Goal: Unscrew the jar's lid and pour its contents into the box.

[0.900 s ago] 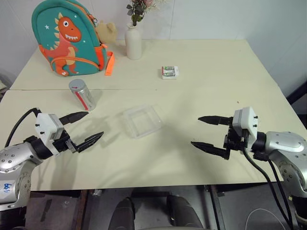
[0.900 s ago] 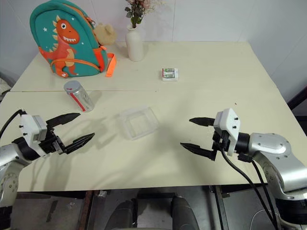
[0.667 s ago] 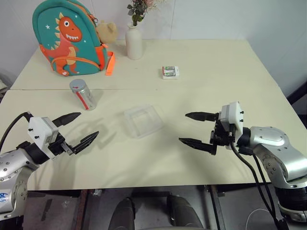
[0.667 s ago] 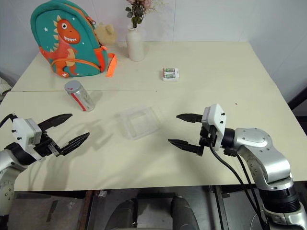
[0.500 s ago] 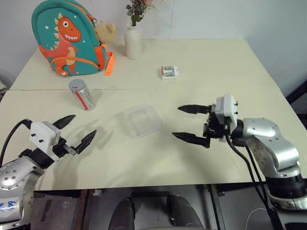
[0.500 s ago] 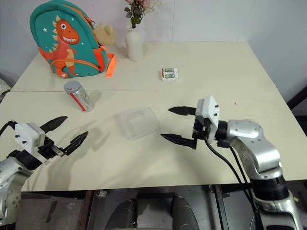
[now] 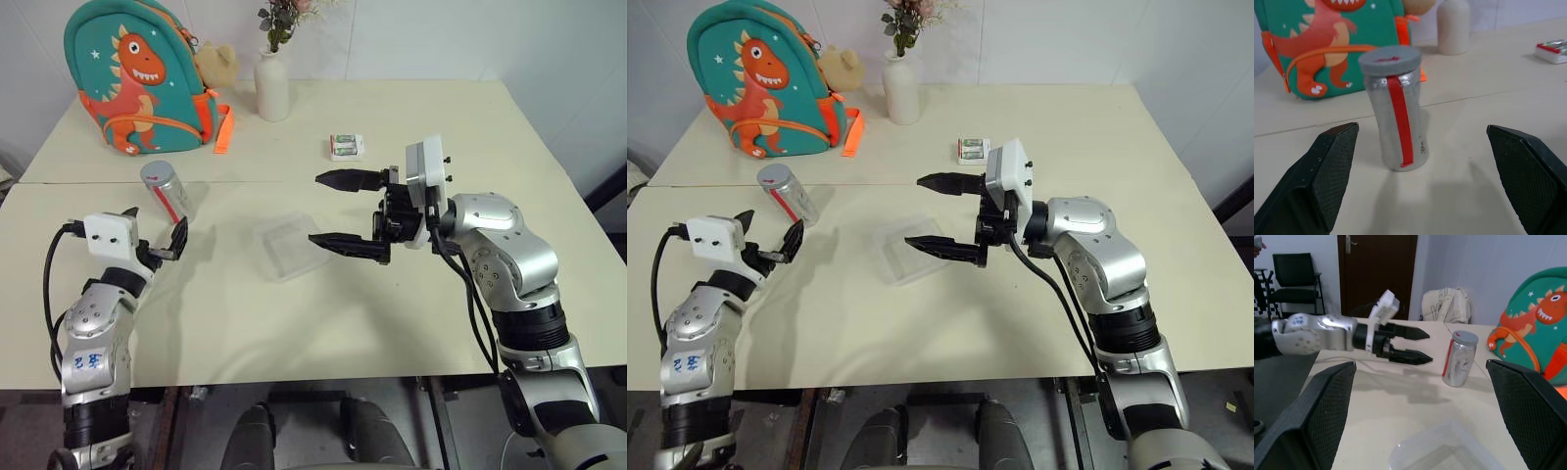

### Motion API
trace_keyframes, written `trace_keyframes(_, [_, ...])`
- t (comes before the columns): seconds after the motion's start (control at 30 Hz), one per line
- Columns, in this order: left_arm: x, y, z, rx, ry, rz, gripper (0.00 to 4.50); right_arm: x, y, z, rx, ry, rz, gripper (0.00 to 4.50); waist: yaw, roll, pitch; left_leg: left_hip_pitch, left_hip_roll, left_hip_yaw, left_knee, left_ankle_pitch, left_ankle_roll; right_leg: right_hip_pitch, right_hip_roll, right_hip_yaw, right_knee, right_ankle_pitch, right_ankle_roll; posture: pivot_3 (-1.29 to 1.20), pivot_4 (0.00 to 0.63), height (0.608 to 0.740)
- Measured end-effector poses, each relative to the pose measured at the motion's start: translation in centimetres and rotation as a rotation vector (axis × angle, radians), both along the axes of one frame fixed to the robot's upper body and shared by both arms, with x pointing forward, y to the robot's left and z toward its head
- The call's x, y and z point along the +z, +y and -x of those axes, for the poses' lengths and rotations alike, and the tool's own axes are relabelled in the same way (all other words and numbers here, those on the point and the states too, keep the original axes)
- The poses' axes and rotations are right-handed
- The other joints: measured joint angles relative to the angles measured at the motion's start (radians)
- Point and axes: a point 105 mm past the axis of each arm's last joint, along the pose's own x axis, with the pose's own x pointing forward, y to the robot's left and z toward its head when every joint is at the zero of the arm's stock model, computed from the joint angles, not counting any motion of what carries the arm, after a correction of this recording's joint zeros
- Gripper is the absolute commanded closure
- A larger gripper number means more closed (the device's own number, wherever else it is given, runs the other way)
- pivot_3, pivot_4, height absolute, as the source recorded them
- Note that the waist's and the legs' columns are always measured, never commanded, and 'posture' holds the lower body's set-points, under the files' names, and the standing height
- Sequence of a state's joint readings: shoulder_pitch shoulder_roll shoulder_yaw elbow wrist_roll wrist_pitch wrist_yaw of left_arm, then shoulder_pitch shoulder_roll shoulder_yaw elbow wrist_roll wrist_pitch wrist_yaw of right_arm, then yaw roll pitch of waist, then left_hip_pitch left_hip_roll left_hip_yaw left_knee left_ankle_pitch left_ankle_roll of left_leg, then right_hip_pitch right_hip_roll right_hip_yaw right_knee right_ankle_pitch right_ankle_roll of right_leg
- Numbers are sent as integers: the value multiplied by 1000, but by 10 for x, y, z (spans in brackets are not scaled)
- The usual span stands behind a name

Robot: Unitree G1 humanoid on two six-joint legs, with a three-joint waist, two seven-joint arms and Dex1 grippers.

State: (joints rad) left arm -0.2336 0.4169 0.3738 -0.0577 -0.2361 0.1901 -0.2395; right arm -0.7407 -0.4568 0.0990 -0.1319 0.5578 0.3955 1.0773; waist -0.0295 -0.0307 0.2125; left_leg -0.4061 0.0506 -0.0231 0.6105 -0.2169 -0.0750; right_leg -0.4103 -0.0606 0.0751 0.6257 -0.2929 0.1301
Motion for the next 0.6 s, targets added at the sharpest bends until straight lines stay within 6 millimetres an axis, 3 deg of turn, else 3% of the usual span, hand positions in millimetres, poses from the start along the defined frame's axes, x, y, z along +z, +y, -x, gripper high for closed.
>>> trace_keyframes(0.6, [5,8,-56,28,-3,5,27,0,2,2,-49,-10,-25,0,2,0,0,0,0,2,0,0,0,-1,0,1,0,1,1,0,150,740])
